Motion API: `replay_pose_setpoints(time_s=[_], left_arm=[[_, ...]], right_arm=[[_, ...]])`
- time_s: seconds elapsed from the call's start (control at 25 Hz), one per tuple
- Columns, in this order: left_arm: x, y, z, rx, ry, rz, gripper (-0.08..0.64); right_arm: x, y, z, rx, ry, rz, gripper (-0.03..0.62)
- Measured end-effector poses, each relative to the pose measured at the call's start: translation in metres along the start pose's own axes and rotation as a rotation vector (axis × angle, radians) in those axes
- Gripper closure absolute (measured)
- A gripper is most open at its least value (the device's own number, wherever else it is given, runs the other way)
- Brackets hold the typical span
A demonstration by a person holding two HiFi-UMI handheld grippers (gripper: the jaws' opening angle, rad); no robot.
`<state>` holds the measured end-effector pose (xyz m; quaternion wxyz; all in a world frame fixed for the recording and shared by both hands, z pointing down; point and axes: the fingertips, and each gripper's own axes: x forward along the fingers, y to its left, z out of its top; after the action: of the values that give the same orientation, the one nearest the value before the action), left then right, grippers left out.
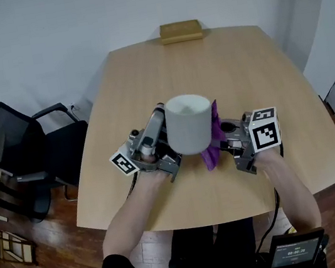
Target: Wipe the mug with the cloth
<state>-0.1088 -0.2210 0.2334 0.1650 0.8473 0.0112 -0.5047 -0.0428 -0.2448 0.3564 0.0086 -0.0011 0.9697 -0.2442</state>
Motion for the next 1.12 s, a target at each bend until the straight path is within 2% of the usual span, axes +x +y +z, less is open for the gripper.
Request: replay_pose_setpoints(time_s=[0.08, 0.12, 0.16, 0.24, 0.32, 0.4, 0.44, 0.52, 0.64, 0.76, 0.84, 0.96, 1.04, 1.12], left_arm=[[-0.034, 0.043, 0.029, -0.118, -0.237, 0.201, 0.48], [-0.053, 0.061, 0.039, -0.154, -0.335, 0.303, 0.48], [-0.069, 0.074, 0.046, -0.168, -0.402, 0.395, 0.502], [-0.086, 0.086, 0.05, -0.166, -0.452, 0.516, 0.502], [-0.086, 0.086, 0.047, -0.182, -0.457, 0.537, 0.5], [-0.076, 0.082, 0.039, -0.214, -0.454, 0.51, 0.502], [-0.071, 0.08, 0.033, -0.234, -0.455, 0.495, 0.502], [-0.064, 0.079, 0.023, -0.269, -0.452, 0.476, 0.502], [-0.056, 0.075, 0.011, -0.264, -0.399, 0.457, 0.506], [-0.057, 0.076, 0.009, -0.211, -0.313, 0.454, 0.508], [-0.065, 0.086, 0.01, -0.164, -0.24, 0.488, 0.502], [-0.077, 0.107, 0.028, -0.087, -0.172, 0.531, 0.5], [-0.074, 0.111, 0.038, -0.013, -0.118, 0.535, 0.5], [-0.069, 0.113, 0.038, 0.065, -0.041, 0.546, 0.5]], right_arm=[[-0.01, -0.011, 0.012, -0.031, -0.062, -0.082, 0.518], [-0.015, -0.01, 0.022, -0.082, -0.106, -0.115, 0.518], [-0.019, -0.005, 0.034, -0.164, -0.149, -0.151, 0.518], [-0.021, 0.014, 0.052, -0.418, -0.204, -0.24, 0.518], [-0.014, 0.041, 0.06, -0.71, -0.23, -0.325, 0.518], [0.001, 0.066, 0.056, -0.927, -0.227, -0.368, 0.518], [0.007, 0.07, 0.049, -1.001, -0.192, -0.396, 0.52], [0.017, 0.061, 0.03, -1.087, -0.073, -0.463, 0.519], [0.029, 0.046, 0.01, -1.12, 0.05, -0.484, 0.52], [0.031, 0.031, -0.001, -1.07, 0.131, -0.482, 0.52], [0.033, 0.015, -0.011, -1.025, 0.224, -0.497, 0.52], [0.029, -0.02, -0.009, -1.032, 0.346, -0.549, 0.52], [0.023, -0.037, -0.001, -0.984, 0.339, -0.559, 0.519], [0.012, -0.045, 0.003, -0.812, 0.255, -0.52, 0.518]])
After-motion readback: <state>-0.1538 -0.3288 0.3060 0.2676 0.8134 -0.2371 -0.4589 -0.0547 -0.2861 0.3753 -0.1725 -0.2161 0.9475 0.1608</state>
